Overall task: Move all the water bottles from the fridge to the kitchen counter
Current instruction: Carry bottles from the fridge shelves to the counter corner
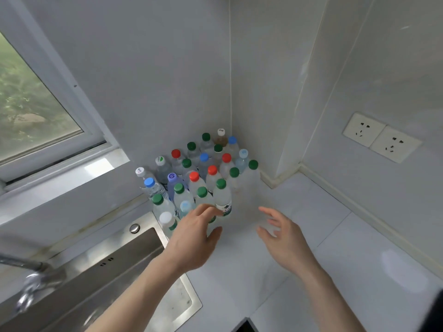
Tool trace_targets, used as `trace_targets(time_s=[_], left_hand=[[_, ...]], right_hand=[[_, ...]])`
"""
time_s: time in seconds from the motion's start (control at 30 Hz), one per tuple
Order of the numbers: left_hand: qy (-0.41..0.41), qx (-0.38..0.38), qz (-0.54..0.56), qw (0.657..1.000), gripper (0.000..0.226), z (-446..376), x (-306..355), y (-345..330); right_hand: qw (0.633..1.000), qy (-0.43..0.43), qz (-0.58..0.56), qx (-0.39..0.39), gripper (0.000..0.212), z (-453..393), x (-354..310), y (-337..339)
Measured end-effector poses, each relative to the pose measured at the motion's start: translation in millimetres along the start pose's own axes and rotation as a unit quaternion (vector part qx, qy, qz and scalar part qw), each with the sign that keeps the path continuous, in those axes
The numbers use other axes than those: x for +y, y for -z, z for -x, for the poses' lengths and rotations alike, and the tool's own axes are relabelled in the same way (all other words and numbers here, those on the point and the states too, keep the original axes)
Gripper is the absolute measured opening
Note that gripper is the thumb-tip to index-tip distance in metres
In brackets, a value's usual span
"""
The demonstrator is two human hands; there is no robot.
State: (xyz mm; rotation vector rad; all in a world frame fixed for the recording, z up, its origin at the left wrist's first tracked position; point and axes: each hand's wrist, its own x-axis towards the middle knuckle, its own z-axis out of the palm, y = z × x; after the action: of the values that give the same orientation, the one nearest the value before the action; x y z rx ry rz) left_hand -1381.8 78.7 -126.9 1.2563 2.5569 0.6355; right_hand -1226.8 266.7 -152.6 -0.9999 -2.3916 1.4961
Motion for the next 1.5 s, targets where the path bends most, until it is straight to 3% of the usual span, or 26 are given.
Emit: trace_targets(time_s=[0.4,0.73,0.97,1.3,1.5], left_hand=[[-0.043,-0.058,0.015,0.997,0.035,53,6,9],[-0.194,-0.119,0.065,0.972,0.034,84,18,-11],[-0.253,-0.155,0.066,0.953,0.035,107,27,-12],[-0.386,-0.204,0.058,0.898,0.034,148,130,-35],[-0.489,-0.247,0.063,0.834,0.035,213,225,-68]], right_hand=[[0.998,-0.055,0.016,0.021,0.050,95,-1,-14],[0.979,-0.141,0.006,0.148,0.052,218,-7,-35],[0.955,-0.184,-0.013,0.234,0.052,305,0,-42],[0.906,-0.217,-0.032,0.363,0.056,417,15,-22],[0.850,-0.253,-0.053,0.459,0.055,530,40,-10]])
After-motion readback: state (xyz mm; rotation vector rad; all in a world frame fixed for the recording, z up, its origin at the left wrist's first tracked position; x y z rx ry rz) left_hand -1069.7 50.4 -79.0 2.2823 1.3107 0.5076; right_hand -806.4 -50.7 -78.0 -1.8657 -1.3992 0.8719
